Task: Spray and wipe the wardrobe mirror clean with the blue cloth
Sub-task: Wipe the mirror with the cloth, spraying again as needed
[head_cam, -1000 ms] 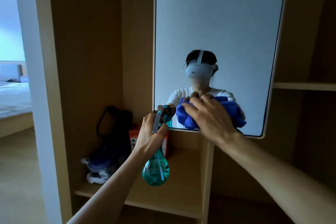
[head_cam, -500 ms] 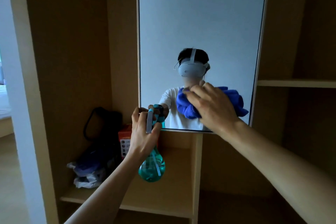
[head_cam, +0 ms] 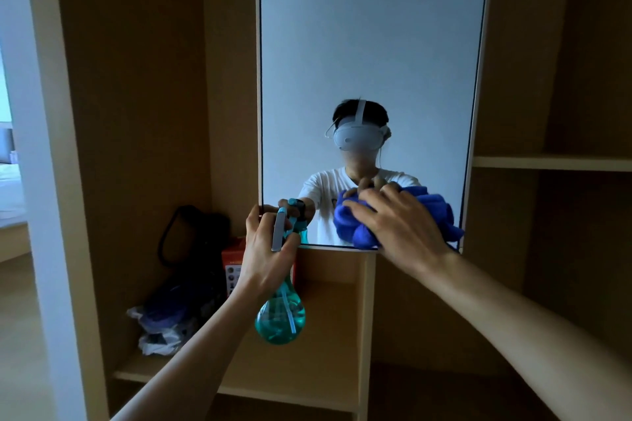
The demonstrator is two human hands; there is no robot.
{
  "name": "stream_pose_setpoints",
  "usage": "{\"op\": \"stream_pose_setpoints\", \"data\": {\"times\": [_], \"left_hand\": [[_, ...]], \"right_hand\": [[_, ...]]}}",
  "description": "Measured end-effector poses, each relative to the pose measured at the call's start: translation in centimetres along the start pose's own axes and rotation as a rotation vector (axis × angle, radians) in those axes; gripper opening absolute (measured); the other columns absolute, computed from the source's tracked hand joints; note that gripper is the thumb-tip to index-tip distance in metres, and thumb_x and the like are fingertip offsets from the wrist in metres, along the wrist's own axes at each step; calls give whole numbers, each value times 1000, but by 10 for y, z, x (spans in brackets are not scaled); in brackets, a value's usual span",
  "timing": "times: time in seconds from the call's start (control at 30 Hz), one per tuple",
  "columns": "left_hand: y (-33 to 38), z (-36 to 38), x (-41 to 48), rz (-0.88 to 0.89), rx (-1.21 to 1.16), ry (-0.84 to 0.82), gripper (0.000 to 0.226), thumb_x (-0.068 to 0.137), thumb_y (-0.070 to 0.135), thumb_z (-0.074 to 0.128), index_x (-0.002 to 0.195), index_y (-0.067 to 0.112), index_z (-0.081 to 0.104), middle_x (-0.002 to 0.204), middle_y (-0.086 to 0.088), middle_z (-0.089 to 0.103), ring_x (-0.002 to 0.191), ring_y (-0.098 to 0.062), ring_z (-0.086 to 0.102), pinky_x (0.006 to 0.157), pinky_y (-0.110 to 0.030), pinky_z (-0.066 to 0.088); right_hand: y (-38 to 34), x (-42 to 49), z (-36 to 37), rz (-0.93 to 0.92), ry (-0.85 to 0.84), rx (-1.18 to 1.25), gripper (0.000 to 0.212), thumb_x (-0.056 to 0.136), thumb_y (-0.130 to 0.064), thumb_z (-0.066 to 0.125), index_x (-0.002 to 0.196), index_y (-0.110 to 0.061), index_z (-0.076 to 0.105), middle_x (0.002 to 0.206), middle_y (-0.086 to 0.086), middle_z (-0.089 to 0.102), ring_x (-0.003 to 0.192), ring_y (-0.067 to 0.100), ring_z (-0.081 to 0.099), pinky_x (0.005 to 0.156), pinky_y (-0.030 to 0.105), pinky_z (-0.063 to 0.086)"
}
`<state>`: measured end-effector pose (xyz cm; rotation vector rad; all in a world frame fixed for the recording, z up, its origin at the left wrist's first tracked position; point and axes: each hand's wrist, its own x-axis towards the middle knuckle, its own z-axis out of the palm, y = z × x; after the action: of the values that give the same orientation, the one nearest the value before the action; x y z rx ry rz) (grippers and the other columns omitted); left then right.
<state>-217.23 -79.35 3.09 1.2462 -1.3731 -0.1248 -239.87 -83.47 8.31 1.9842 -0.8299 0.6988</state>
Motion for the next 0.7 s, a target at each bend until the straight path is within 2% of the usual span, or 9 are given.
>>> {"op": "stream_pose_setpoints", "data": {"times": [0.13, 0.23, 0.3, 0.47, 0.57, 0.7], "left_hand": [[-4, 2, 2, 22, 9, 21, 21, 93, 19, 66, 110, 21, 53, 146, 6, 32, 119, -21, 47, 94, -33, 41], [-5, 6, 2, 25, 9, 34, 33, 82, 34, 59, 110, 16, 56, 151, -1, 33, 121, -23, 47, 95, -34, 42], [-5, 8, 0, 26, 4, 52, 37, 79, 36, 57, 109, 14, 57, 154, -3, 32, 124, -22, 47, 95, -34, 39], [-11, 15, -4, 48, -3, 83, 39, 79, 36, 56, 110, 12, 60, 164, -3, 24, 141, -21, 37, 101, -31, 32], [-11, 18, -4, 27, -10, 103, 42, 78, 36, 55, 112, 11, 61, 166, -3, 21, 142, -23, 37, 101, -29, 30], [-10, 18, -7, 26, -7, 88, 41, 78, 35, 55, 111, 11, 61, 166, -3, 20, 140, -24, 38, 98, -31, 32]], "right_hand": [[30, 27, -26, 94, 74, -3, 59, 70, 2, 71, 126, -15, 62, 123, 13, 59, 99, 34, 54, 78, 44, 45], [46, 38, -33, 129, 68, -2, 64, 71, 0, 71, 130, -21, 59, 120, 10, 58, 98, 33, 53, 76, 43, 41], [50, 36, -30, 131, 89, 26, 65, 71, 0, 71, 131, -22, 58, 118, 9, 58, 96, 32, 52, 75, 43, 40], [44, 3, -6, 28, 111, 96, 61, 72, -5, 76, 130, -16, 61, 116, 11, 59, 93, 32, 52, 77, 47, 48], [28, -28, 11, -25, 58, 124, 56, 76, -11, 74, 130, -19, 58, 120, 11, 60, 98, 31, 53, 79, 49, 48], [14, -54, 21, -62, -4, 158, 48, 85, -9, 64, 130, -22, 57, 120, 9, 60, 96, 29, 53, 77, 47, 48]]}}
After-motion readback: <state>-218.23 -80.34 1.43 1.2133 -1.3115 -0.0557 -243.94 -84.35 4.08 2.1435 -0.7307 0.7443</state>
